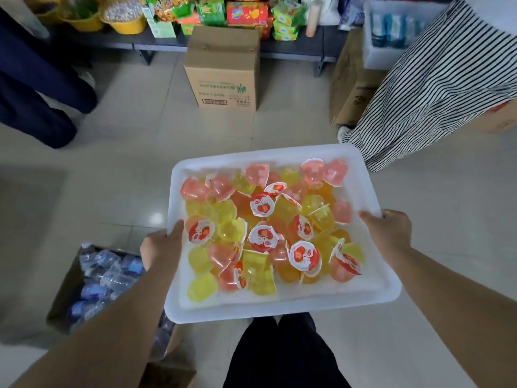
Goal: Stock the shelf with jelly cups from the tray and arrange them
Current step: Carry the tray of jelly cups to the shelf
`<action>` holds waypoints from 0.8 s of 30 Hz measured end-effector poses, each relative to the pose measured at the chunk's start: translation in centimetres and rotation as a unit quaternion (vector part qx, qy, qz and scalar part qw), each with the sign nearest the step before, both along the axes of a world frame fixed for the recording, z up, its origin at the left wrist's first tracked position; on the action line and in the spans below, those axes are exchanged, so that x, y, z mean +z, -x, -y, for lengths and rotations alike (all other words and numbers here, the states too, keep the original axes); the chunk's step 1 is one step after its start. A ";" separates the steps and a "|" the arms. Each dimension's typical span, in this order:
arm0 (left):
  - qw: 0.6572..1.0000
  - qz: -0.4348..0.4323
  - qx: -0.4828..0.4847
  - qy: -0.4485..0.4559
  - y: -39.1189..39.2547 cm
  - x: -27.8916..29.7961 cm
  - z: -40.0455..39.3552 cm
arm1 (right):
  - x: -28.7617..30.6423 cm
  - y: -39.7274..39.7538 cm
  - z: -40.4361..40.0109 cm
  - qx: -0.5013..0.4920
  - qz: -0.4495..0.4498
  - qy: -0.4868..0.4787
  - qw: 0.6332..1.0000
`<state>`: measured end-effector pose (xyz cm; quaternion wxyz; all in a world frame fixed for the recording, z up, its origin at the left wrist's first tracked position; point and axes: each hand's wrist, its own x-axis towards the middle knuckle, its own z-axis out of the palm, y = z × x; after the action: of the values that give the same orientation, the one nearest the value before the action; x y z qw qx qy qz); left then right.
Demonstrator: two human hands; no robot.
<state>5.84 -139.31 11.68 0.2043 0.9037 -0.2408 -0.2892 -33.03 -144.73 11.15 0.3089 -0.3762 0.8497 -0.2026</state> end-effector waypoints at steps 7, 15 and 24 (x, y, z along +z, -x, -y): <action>1.000 0.022 -0.018 0.000 -3.9 0.1 16.3 | -0.2 -4.1 16.4 0.013 0.008 0.005 1.000; 0.999 0.022 -0.009 0.027 -9.7 0.8 35.3 | 1.0 -10.1 35.7 0.027 0.006 0.010 1.000; 0.999 0.011 -0.043 0.027 -19.1 -1.0 56.9 | 0.9 -19.2 54.8 -0.009 0.009 -0.012 1.000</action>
<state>24.95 -196.24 10.65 0.2129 0.8897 -0.2896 -0.2816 -13.79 -199.52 12.07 0.3193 -0.3631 0.8525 -0.1988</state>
